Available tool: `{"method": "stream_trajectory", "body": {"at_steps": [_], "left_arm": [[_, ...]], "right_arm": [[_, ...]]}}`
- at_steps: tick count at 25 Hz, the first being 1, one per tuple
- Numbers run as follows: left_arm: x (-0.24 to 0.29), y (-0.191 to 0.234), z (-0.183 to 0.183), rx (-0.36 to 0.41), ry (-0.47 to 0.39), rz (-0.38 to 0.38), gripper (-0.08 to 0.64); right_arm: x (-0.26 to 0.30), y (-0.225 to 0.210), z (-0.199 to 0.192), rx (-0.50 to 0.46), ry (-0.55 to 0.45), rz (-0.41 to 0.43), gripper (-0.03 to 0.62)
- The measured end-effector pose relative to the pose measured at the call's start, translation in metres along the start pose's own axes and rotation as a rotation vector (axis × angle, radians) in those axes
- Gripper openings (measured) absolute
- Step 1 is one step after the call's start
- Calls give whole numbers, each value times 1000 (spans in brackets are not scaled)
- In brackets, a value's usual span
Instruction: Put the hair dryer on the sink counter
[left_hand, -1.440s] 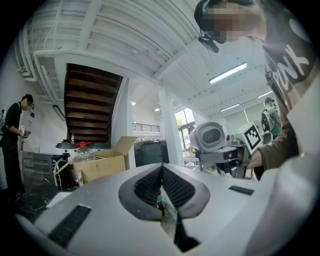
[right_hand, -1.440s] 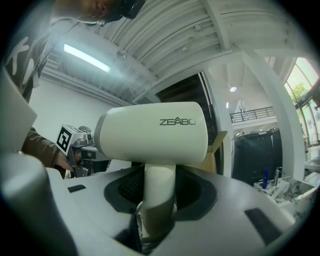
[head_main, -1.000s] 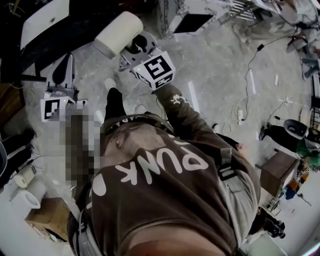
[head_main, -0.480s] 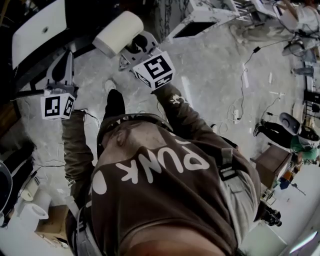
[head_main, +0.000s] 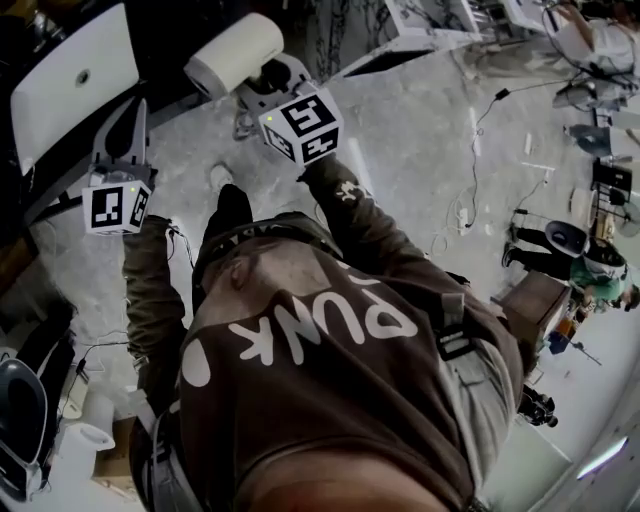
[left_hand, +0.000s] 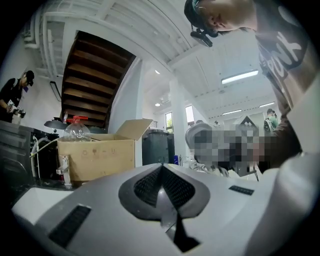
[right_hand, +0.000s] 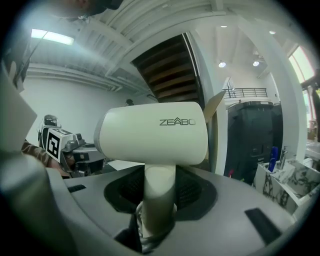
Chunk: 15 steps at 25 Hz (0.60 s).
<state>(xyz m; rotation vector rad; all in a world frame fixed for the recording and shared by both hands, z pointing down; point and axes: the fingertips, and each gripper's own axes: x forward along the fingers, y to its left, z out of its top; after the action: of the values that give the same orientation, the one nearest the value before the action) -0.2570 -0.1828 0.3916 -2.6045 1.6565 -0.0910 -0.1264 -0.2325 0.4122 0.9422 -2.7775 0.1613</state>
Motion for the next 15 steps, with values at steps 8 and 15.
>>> {"method": "stream_trajectory", "body": {"at_steps": [8,15], "left_arm": [[25,33,-18,-43,8,-35,-3],[44,40,-20,-31,12,-27,-3]], "right_arm": [[72,-33,-23,96,199,-57,153],[113,-66,-49,160,375,-80,153]]}}
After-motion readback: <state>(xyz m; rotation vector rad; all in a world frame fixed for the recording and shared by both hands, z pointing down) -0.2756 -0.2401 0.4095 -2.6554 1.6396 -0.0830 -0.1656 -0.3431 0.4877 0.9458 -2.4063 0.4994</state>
